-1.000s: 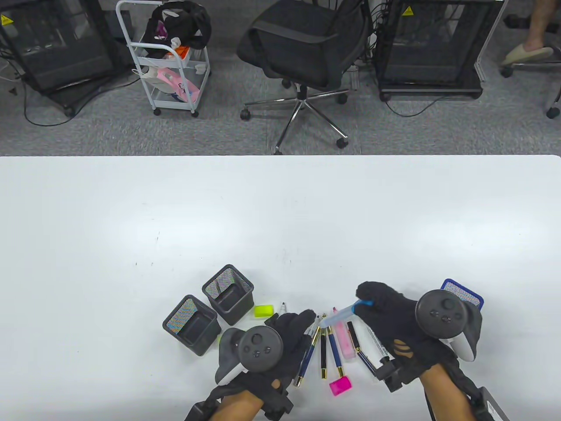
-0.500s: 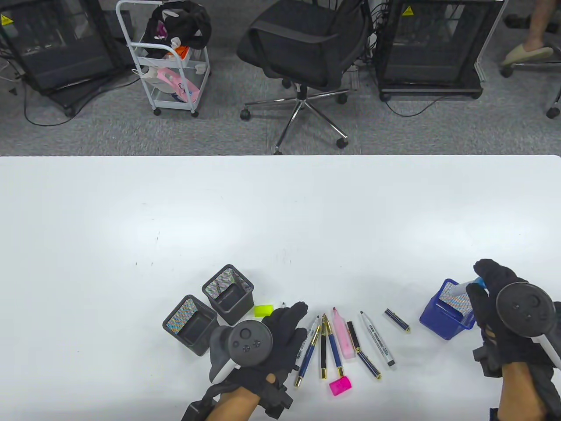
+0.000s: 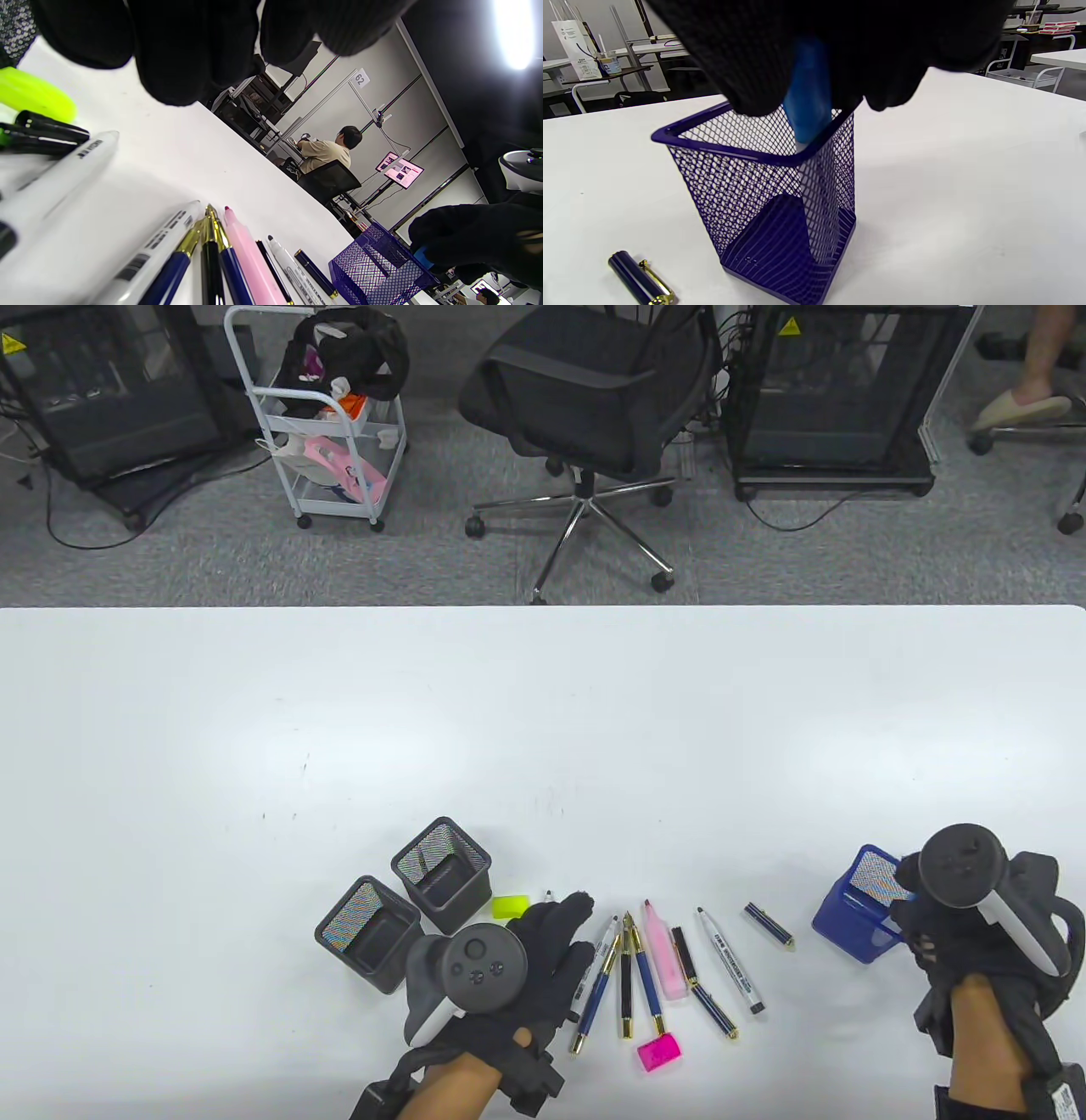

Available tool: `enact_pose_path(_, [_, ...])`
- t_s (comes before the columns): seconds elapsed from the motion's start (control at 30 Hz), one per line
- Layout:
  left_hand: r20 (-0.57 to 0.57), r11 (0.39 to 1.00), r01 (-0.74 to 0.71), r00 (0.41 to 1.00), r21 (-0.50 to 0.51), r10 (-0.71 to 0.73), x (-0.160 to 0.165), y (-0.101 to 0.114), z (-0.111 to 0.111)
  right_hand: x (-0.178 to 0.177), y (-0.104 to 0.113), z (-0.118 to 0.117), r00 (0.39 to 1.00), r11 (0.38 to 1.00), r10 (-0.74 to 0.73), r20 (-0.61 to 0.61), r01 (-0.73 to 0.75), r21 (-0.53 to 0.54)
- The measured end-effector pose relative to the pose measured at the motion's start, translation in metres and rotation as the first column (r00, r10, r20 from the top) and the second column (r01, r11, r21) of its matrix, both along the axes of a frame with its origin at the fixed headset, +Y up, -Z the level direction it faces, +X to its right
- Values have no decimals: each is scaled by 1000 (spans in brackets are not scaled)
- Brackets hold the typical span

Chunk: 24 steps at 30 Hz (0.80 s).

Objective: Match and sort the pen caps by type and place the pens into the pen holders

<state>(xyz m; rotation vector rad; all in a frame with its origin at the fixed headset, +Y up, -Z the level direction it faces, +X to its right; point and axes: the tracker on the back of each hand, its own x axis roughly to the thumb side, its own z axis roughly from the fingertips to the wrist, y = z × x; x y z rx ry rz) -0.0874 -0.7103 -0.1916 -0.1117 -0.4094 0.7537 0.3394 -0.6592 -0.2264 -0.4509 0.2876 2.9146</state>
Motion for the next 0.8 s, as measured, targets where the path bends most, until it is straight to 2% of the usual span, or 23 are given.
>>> enact_pose_path(0.17, [0,1000,0,1000,1,0,0,0,0,-4,8,3,1000,1000,21,8,-21,17])
enact_pose_path(0.33, [-7,1000,-10,1000,5,10,-1,1,0,-21,32,13,999,981,33,-20,-29,189])
enact_pose_path(0.4, [-8,1000,-12,1000,3,12,-1,1,-1,-37,41,18,996,965,46,-73,-25,262])
enact_pose_path(0.47, [-11,1000,-12,1000,3,12,-1,1,-1,-60,42,20,987,961,33,-157,12,277])
enact_pose_path(0.6, [-17,1000,-13,1000,1,13,-3,1,-1,-109,18,13,957,987,18,-289,29,158])
enact_pose_path(0.73, [-25,1000,-11,1000,-3,11,-5,0,-1,-144,-34,1,930,995,67,-362,-91,-49])
enact_pose_path(0.8, [-27,1000,-10,1000,-4,10,-6,0,-1,-150,-50,-1,926,984,82,-369,-135,-120])
